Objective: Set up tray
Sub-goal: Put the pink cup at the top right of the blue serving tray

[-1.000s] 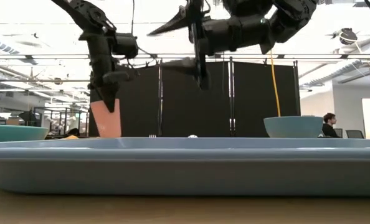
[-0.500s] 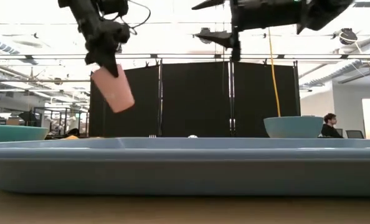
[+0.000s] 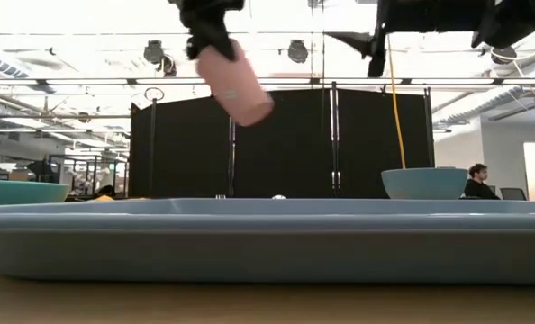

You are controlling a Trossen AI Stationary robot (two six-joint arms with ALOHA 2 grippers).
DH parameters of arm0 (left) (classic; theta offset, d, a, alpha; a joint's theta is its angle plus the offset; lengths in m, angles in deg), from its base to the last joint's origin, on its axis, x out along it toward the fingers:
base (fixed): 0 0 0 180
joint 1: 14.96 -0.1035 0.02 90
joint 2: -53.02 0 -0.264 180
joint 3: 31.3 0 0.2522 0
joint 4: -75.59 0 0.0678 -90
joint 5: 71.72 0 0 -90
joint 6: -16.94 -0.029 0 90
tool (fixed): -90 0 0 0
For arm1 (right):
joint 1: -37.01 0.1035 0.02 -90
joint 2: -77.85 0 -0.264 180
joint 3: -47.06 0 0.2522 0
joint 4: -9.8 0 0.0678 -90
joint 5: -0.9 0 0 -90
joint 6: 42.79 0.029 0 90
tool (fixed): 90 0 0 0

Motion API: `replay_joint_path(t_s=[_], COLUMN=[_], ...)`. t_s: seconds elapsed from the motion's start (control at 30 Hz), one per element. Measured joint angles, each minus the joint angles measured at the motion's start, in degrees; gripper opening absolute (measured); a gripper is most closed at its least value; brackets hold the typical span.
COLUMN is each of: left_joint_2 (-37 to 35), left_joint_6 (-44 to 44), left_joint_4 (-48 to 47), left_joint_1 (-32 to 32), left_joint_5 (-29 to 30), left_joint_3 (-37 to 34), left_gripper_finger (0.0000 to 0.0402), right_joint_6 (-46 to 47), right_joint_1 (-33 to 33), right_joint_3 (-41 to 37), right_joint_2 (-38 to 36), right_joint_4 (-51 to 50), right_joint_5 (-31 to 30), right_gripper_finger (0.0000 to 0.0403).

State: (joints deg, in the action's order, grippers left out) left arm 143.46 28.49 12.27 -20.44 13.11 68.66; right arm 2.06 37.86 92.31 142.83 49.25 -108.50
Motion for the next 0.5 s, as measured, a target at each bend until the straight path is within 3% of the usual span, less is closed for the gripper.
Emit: replay_joint_path(t_s=[0.3, 0.5], left_joint_2=[16.83, 26.84], left_joint_6=[-3.05, -6.53], left_joint_4=[-0.50, -3.38], left_joint_1=[5.99, 7.57], left_joint_5=[-1.07, -2.54], left_joint_3=[16.54, 31.56], left_gripper_finger=[0.0002, 0.0002], right_joint_6=[-2.14, -1.36], right_joint_1=[0.01, 0.01], right_joint_3=[-7.93, -16.42], right_joint_2=[-8.09, -13.35], right_joint_4=[8.99, 20.93], right_joint_5=[0.14, 0.18], right_gripper_finger=[0.0254, 0.0254])
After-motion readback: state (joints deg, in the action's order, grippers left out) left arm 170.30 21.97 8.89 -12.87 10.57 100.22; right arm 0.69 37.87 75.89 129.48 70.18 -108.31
